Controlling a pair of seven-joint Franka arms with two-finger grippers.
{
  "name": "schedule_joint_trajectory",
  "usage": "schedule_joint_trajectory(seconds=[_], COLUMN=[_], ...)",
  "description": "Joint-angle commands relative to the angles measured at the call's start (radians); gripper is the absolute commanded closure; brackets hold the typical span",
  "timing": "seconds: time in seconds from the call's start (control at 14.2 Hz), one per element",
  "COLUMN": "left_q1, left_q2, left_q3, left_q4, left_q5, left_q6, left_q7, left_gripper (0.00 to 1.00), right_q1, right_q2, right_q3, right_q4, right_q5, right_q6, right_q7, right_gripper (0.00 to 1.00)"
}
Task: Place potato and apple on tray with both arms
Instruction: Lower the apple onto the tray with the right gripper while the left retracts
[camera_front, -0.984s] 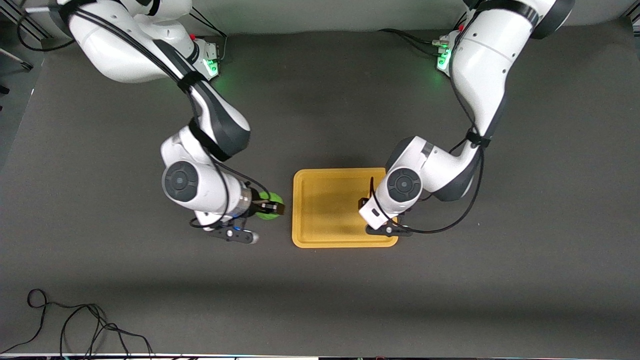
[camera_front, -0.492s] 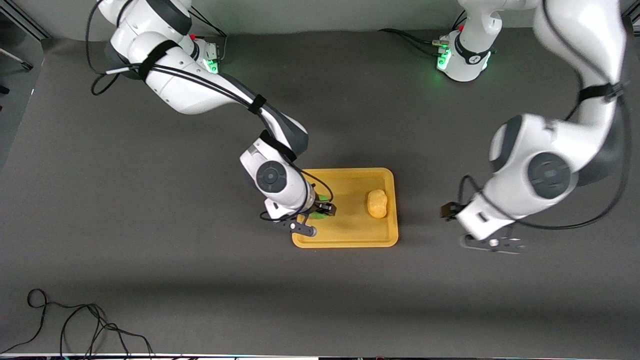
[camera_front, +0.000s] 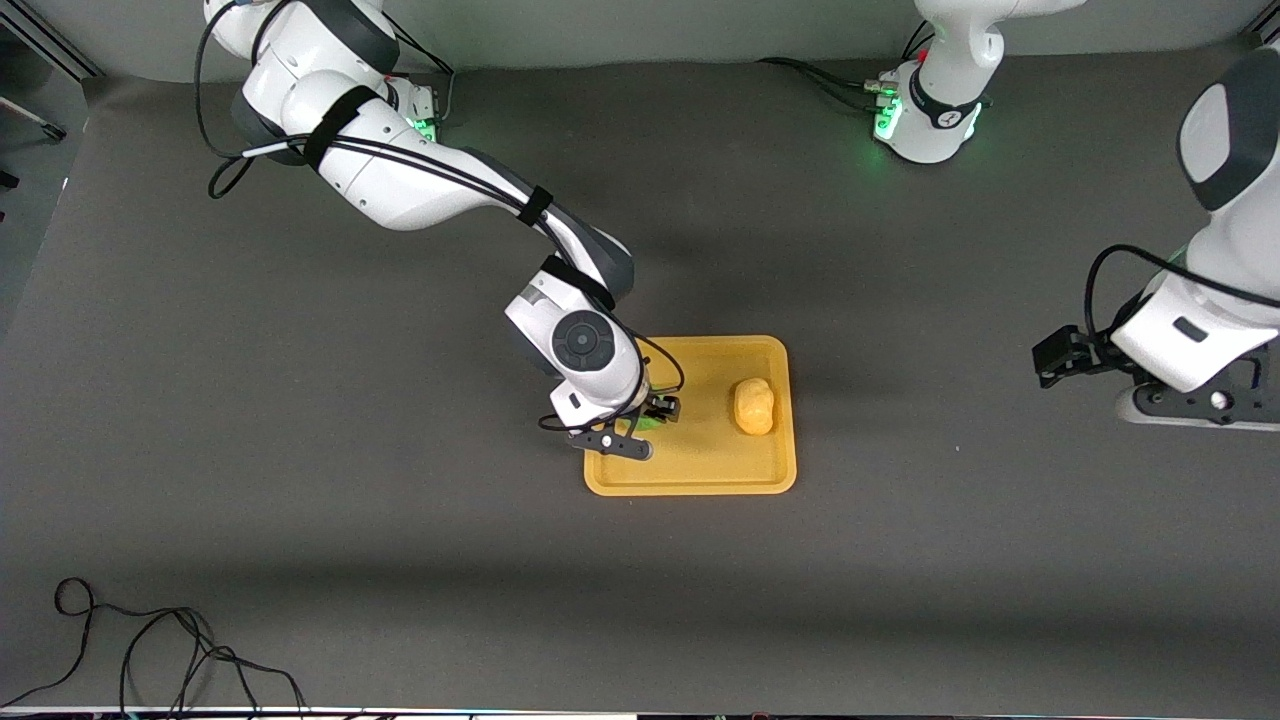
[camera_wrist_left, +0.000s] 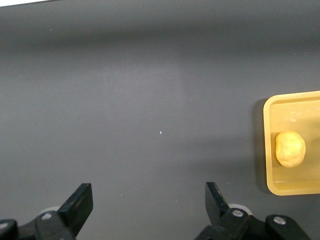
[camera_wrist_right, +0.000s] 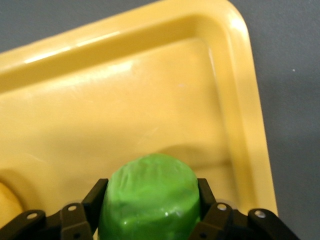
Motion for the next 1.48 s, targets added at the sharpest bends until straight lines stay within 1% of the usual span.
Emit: schedule_joint_trajectory(seconds=[0.0,0.14,0.21,0.35,0.42,0.49,0.56,0.63,0.7,0.84,0.91,0.98,1.05,1.12,1.2,1.27,1.34,1.41], left_q1=[0.052,0.089,0.091,0.089,0.085,0.065,0.015,-0.048,-0.108,-0.173,-0.200,-0.237,-0.260,-0.273,-0.268,-0.267,-0.267,-0.267], left_q2=[-0.053,-0.074,-0.085,-0.093,-0.094,-0.094,-0.094,-0.094,-0.097,-0.103,-0.106,-0.110,-0.108,-0.108,-0.110,-0.110,-0.111,-0.113], left_q3=[-0.008,-0.008,-0.007,-0.005,0.010,0.041,0.084,0.155,0.212,0.269,0.297,0.335,0.361,0.374,0.372,0.371,0.369,0.369], left_q4=[-0.020,-0.020,-0.022,-0.020,-0.020,-0.020,-0.022,-0.020,-0.020,-0.022,-0.025,-0.027,-0.027,-0.028,-0.030,-0.030,-0.028,-0.028], left_q5=[-0.039,-0.062,-0.062,-0.056,-0.055,-0.058,-0.058,-0.062,-0.062,-0.062,-0.062,-0.062,-0.062,-0.062,-0.062,-0.062,-0.066,-0.067], left_q6=[-0.042,-0.052,-0.065,-0.073,-0.075,-0.072,-0.069,-0.069,-0.070,-0.073,-0.075,-0.078,-0.079,-0.079,-0.079,-0.081,-0.082,-0.087], left_q7=[0.043,0.046,0.053,0.075,0.085,0.092,0.093,0.093,0.099,0.104,0.110,0.116,0.116,0.116,0.116,0.116,0.116,0.116], left_gripper=[0.00,0.00,0.00,0.00,0.00,0.00,0.00,0.00,0.00,0.00,0.00,0.00,0.00,0.00,0.00,0.00,0.00,0.00], right_q1=[0.007,0.007,0.009,0.012,0.012,0.012,0.012,0.012,0.012,0.012,0.013,0.013,0.012,0.004,-0.009,-0.038,-0.089,-0.146], right_q2=[0.025,0.038,0.044,0.051,0.058,0.059,0.059,0.059,0.059,0.059,0.059,0.059,0.055,0.033,-0.011,-0.046,-0.082,-0.132], right_q3=[0.005,0.005,0.005,0.005,0.005,0.008,0.010,0.010,0.010,0.010,0.010,0.011,0.010,0.011,0.018,0.040,0.083,0.122], right_q4=[0.009,0.014,0.015,0.015,0.017,0.020,0.021,0.026,0.027,0.030,0.030,0.030,0.030,0.032,0.033,0.040,0.041,0.032], right_q5=[-0.029,-0.029,-0.031,-0.031,-0.031,-0.031,-0.031,-0.029,-0.029,-0.028,-0.028,-0.029,-0.028,-0.026,-0.025,-0.025,-0.022,0.001], right_q6=[-0.019,-0.010,-0.005,0.050,0.064,0.075,0.078,0.079,0.079,0.096,0.099,0.099,0.096,0.078,0.016,-0.069,-0.139,-0.181], right_q7=[0.034,0.055,0.068,0.071,0.077,0.082,0.083,0.083,0.083,0.086,0.095,0.097,0.097,0.093,0.082,0.077,0.059,0.021], right_gripper=[0.76,0.76,0.76,0.76,0.76,0.76,0.76,0.76,0.75,0.75,0.71,0.51,0.08,0.00,0.00,0.00,0.00,0.00])
